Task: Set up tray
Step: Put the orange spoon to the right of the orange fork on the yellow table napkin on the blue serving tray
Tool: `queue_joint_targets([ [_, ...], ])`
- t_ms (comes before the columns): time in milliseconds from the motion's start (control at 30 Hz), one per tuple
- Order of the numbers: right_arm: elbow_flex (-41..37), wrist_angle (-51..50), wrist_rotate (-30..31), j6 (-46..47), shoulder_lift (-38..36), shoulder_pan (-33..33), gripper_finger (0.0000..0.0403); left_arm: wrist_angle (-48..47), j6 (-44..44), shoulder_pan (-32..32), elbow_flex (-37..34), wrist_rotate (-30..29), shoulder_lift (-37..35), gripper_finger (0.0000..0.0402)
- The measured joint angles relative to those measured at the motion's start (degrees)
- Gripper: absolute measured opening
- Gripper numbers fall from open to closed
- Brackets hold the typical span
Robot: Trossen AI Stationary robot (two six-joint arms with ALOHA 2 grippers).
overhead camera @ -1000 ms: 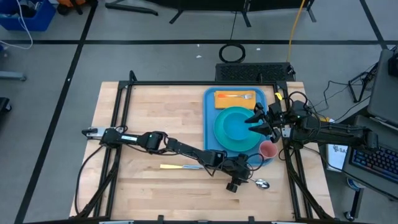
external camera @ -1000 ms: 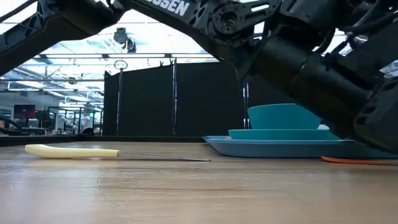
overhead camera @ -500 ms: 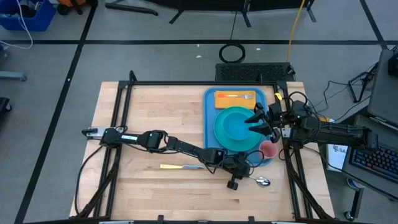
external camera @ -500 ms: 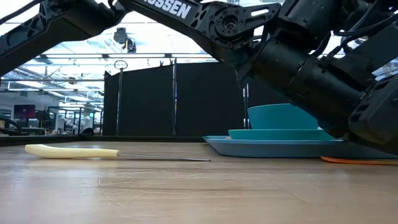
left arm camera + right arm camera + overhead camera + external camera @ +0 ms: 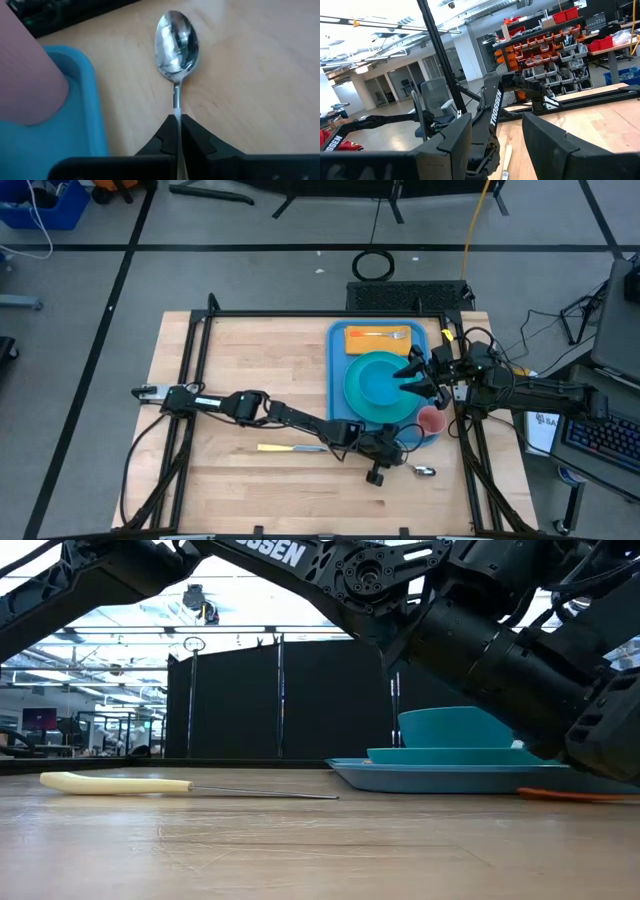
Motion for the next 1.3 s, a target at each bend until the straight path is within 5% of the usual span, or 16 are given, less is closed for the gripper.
queue_joint_targets([
  [1300, -0.02, -0.64, 0.02, 0.0, -0.02, -0.02, 0.0164, -11.2, 2.97, -0.9, -0.13, -5.07, -4.63, 0.0001],
])
